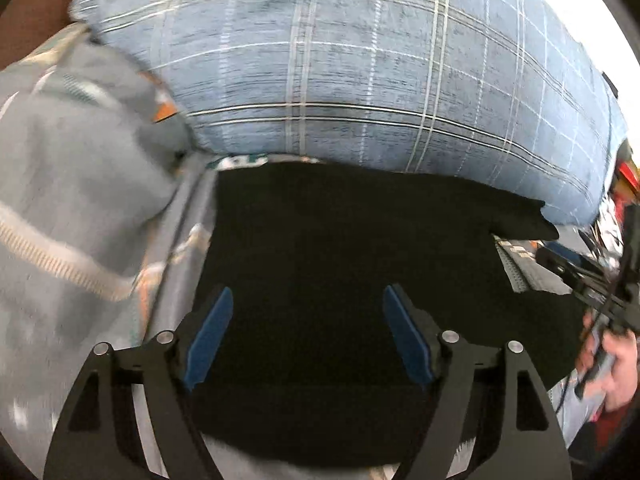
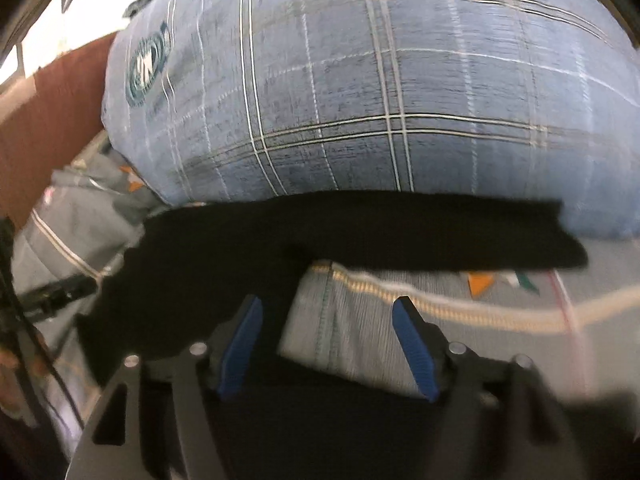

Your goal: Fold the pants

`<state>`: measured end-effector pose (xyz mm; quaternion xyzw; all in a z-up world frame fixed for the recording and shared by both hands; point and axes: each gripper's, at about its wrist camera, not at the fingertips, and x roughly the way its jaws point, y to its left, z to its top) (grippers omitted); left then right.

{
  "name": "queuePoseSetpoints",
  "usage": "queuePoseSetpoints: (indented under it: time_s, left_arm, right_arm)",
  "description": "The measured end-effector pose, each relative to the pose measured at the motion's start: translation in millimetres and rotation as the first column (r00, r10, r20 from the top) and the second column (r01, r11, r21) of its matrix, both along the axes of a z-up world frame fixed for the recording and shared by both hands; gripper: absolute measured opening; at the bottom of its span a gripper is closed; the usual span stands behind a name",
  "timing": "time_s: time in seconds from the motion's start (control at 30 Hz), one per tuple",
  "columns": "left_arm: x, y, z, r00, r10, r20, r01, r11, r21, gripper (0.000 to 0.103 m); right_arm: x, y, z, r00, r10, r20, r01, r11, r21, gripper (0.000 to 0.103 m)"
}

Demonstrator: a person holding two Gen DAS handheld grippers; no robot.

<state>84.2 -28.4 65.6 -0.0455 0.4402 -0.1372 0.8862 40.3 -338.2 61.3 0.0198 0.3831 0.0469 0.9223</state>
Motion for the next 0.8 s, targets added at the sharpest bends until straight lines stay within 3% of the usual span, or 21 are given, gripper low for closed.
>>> queuePoseSetpoints:
  time_s: [0.2,0.43,0.7,0.8]
  left_arm:
    - [65,-17,-3,0.994,-0.108,0.007,0.108,0.994,0.021,0.082]
    - [122,-33,-18,0.977,-0.205,-0.058,0.209,0.976,0.063,0.082]
    - [144,-48,-27,0.966,-0.254,-0.054,0.259,0.952,0.162,0.082]
    - [150,-45,-30,0.964,-0.259,-0.057,0.265,0.95,0.164,0.082]
  right_arm:
    - [62,13,-5,0.996,0.092,-0.009,-0.092,0.99,-0.11,0.069]
    - [116,34,-11,0.969,0.245,-0.039,-0.248,0.962,-0.113,0.069]
    - [145,60,-18,0.902,0.421,-0.098,-0.431,0.892,-0.134,0.069]
    - [150,66,-20,0.887,0.448,-0.116,-0.461,0.876,-0.142,0.069]
